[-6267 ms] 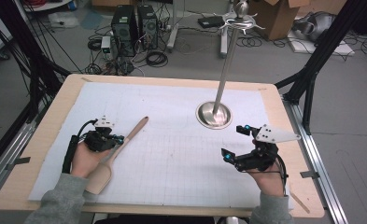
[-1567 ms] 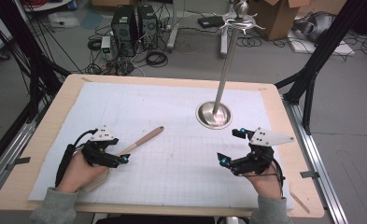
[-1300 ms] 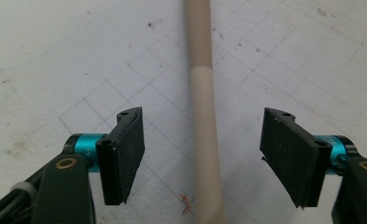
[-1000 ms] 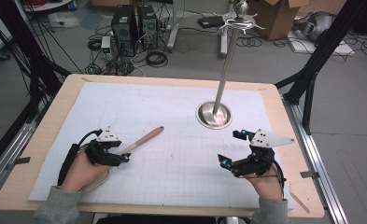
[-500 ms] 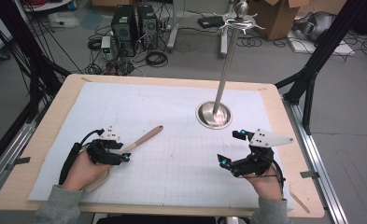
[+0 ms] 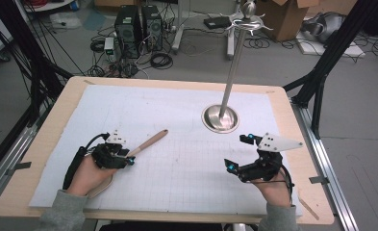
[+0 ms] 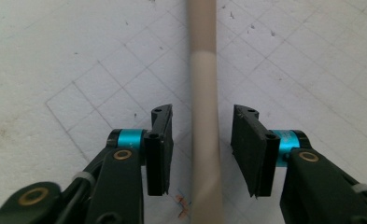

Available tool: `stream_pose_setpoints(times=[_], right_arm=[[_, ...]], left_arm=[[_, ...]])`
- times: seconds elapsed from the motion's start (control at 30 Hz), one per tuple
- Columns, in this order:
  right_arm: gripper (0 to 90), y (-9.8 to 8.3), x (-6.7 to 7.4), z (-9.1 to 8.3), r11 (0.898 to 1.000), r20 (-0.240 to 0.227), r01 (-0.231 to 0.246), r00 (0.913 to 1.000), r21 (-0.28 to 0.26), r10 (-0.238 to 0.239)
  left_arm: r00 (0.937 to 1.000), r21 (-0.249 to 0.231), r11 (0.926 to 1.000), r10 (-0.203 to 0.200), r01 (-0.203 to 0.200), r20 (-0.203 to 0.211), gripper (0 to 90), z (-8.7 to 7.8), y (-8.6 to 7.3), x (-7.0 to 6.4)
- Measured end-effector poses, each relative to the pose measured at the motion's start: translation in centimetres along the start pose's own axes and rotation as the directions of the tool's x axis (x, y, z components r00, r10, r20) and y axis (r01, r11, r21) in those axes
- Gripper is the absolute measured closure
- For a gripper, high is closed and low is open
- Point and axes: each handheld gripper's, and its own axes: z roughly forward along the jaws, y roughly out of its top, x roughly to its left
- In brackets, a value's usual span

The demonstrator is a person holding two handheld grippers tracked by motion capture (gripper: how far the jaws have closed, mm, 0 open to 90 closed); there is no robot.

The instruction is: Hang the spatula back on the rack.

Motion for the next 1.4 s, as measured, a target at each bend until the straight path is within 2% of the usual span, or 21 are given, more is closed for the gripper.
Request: stream_pose_setpoints(times=[0.6,1.2,1.4], right_arm=[[0.8,-0.02,-0.02,0.07,1.0,0.001,0.002,1.0,0.0,-0.002],[0.8,-0.01,-0.04,0.09,1.0,0.001,0.006,1.0,0.003,-0.006],[0.8,-0.01,-0.03,0.02,1.0,-0.001,0.004,1.0,0.0,-0.004]], left_arm=[[1.0,0.007,1.0,0.001,-0.001,-0.002,76.8,0.06,0.17,-0.11],[0.9997,0.01,0.9999,-0.006,0.006,-0.023,77.8,-0.07,0.22,-0.2],[0.9998,-0.001,0.9999,-0.013,0.013,-0.013,77.8,-0.34,0.2,-0.17]])
